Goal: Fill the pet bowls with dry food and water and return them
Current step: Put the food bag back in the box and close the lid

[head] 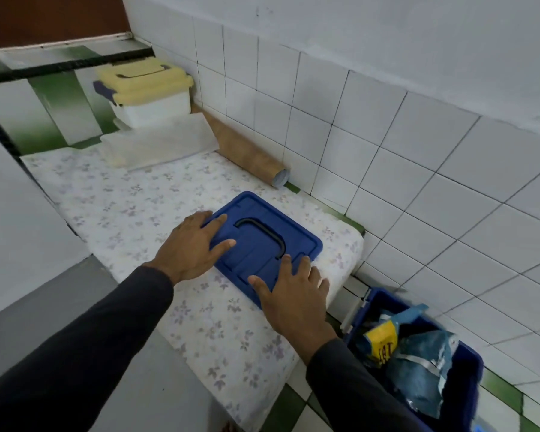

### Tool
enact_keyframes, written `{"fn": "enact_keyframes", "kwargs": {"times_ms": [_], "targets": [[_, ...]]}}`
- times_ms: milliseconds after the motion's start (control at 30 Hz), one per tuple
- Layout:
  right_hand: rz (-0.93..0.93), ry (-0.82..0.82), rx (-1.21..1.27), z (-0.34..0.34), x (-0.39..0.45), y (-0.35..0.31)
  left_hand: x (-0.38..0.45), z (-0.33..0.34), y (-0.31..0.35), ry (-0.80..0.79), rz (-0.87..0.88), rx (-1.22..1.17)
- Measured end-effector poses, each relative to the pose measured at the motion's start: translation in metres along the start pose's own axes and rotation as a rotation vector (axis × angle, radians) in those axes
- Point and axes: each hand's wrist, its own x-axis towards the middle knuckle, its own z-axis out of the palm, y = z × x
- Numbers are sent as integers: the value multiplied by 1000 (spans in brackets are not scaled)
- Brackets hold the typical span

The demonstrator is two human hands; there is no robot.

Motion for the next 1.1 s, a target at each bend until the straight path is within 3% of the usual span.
{"fn": "enact_keyframes", "kwargs": {"times_ms": [200, 467, 633, 800, 1000, 1100], "targets": [[57, 7, -3, 7, 14, -14, 41, 10, -12, -83, -8, 70], [116, 67, 124, 8, 18, -22, 66, 15, -12, -20, -12, 67], [151, 240, 243, 2, 18, -11, 69, 16, -4, 28, -30, -83], [269, 503, 556, -6, 11, 16, 63, 18, 23, 16, 5, -202], [313, 601, 895, -14, -12, 71, 47, 27, 84, 10, 40, -266], [389, 607, 769, -13, -30, 109, 36, 36, 121, -9, 40, -299]]}}
